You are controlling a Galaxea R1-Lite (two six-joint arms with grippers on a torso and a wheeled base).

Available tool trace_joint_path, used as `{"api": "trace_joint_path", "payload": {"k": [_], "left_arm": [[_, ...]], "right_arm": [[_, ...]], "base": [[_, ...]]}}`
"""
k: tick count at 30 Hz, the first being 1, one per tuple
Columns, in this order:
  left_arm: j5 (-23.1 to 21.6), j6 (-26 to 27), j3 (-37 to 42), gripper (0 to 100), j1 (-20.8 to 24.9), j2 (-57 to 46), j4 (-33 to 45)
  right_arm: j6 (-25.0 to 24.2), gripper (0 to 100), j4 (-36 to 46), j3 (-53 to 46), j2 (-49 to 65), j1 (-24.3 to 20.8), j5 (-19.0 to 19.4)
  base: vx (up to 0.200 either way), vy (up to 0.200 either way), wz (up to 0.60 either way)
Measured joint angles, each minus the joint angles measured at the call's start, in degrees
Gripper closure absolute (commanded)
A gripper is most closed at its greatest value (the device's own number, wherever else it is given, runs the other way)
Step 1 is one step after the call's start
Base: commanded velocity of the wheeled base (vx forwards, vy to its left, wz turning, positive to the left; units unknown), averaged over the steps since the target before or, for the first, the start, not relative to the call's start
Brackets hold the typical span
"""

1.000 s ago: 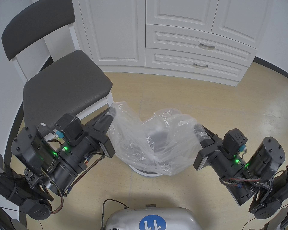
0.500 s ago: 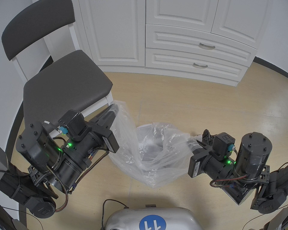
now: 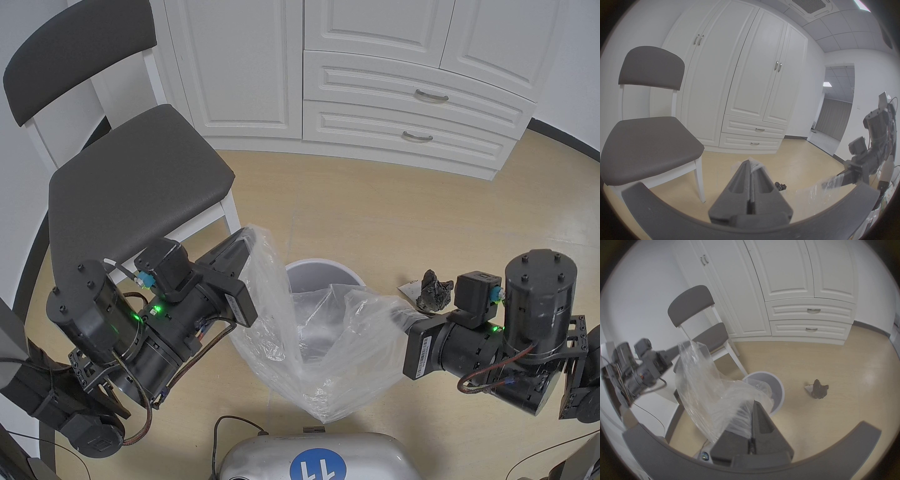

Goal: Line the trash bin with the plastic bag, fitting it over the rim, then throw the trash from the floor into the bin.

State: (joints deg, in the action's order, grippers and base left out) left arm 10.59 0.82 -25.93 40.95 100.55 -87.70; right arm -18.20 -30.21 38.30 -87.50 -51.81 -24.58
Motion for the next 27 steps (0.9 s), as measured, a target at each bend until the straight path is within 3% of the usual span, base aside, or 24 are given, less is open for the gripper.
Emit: {"api": "trace_joint_path", "payload": {"k": [9,27], "left_arm": [[-0.1,-3.8,-1.8,100,-0.6,2.4,0.0],[-0.1,-7.1,-5.7,100,-3.4,6.9,0.0]], "right_arm": [[-3.9,100,0.9,1.9,1.6,0.3,6.2],[-9.1,100,0.0,6.2,-5.6,5.1,6.7]], "base": [[0.000,0.000,0.00],[0.000,0.000,0.00]]}}
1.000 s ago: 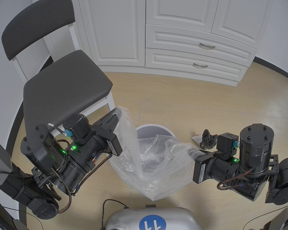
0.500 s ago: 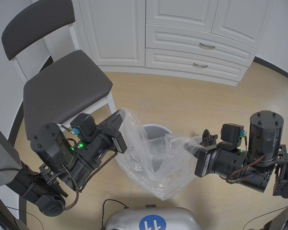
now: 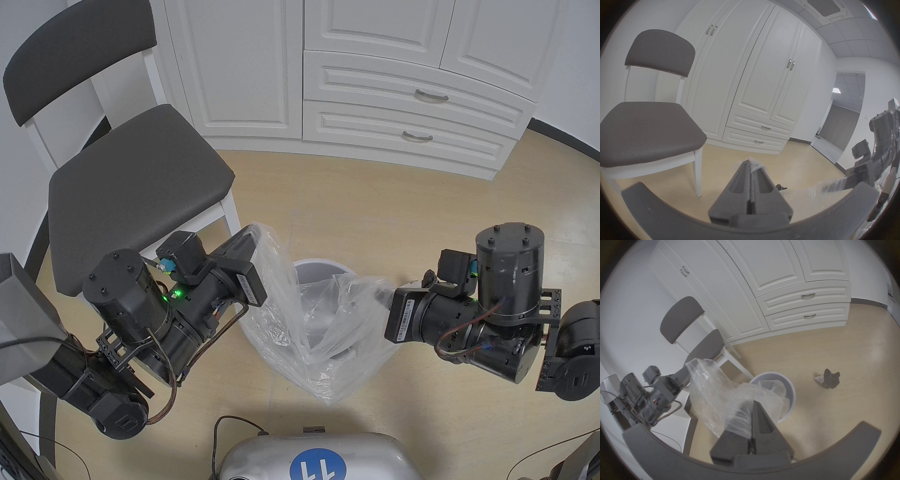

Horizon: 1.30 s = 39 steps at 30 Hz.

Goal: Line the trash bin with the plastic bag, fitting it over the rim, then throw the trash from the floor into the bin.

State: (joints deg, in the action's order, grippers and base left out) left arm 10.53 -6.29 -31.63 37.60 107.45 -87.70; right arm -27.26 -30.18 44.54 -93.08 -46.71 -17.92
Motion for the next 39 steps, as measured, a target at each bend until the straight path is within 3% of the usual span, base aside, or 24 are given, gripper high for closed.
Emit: {"api": "trace_joint_path", "payload": {"k": [31,39], "left_arm": [[0.2,-2.0,-7.9,100,-2.2,11.3,-0.1],[2.8,-2.7,-10.3,100,-2.5,13.6,-0.1]], "right_arm": [[-0.5,100,-10.5,1.5,-13.2,4.9,1.0],[-0.5,100,-13.4,2.0,-16.3,5.8,0.9]], "base": [[0.000,0.000,0.00],[0.000,0.000,0.00]]}}
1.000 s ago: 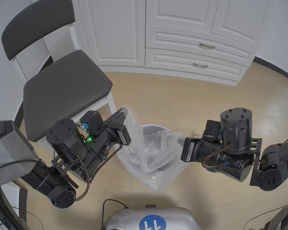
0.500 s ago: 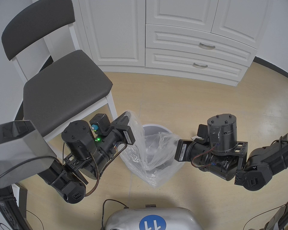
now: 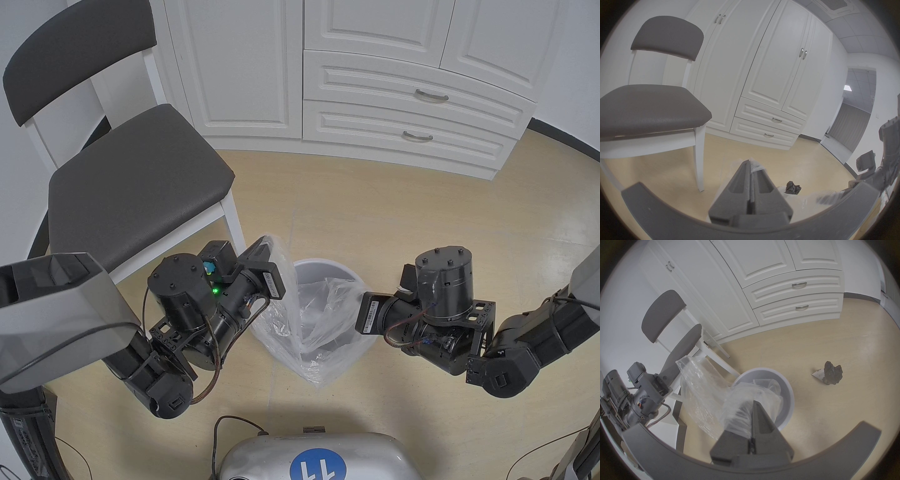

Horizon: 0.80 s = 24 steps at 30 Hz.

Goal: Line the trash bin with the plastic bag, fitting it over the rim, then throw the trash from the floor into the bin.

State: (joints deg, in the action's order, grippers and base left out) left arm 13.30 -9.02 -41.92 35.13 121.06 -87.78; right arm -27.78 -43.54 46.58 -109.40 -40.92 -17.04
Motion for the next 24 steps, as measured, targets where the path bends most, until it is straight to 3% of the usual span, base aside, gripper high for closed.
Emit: {"api": "trace_joint_path", "payload": {"k": [14,24], "left_arm": [[5.3,-7.3,-8.9,100,1.9,6.6,0.0],[7.0,-8.6,-14.5,100,1.7,13.5,0.0]], "right_arm": [[0.8,100,-2.2,1.3,-3.6,5.6,0.1],[1.1,100,-2.0,1.2,-3.6,6.9,0.1]], "base": [[0.000,0.000,0.00],[0.000,0.000,0.00]]}}
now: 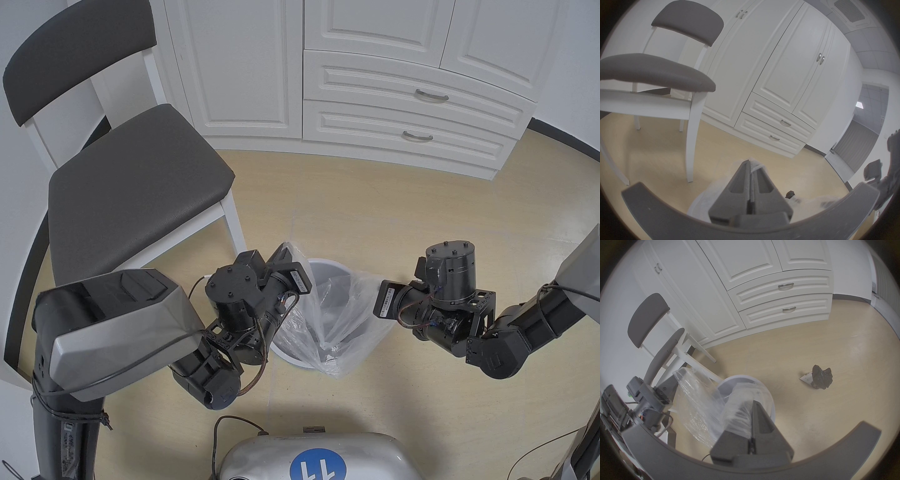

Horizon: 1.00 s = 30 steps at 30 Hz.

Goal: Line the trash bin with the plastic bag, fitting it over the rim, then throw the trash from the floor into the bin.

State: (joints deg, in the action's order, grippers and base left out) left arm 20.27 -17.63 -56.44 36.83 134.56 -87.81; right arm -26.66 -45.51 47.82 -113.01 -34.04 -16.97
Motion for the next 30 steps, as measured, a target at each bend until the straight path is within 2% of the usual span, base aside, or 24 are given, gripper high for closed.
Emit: {"api": "trace_joint_path", "payload": {"k": [15,22,30], "left_arm": [[-0.4,-3.4,-4.1,100,-4.4,6.4,0.0],[-0.4,-6.0,-4.9,100,-4.4,7.3,0.0],[-0.1,-8.5,-9.0,100,-4.3,9.9,0.0]], "right_arm": [[0.0,100,-0.9,0.9,-2.5,1.7,0.4],[0.1,100,-0.9,1.0,-2.8,2.2,0.4],[2.4,100,-0.9,0.4,-0.5,3.9,0.3]], "base": [[0.000,0.000,0.00],[0.000,0.000,0.00],[0.000,0.000,0.00]]}}
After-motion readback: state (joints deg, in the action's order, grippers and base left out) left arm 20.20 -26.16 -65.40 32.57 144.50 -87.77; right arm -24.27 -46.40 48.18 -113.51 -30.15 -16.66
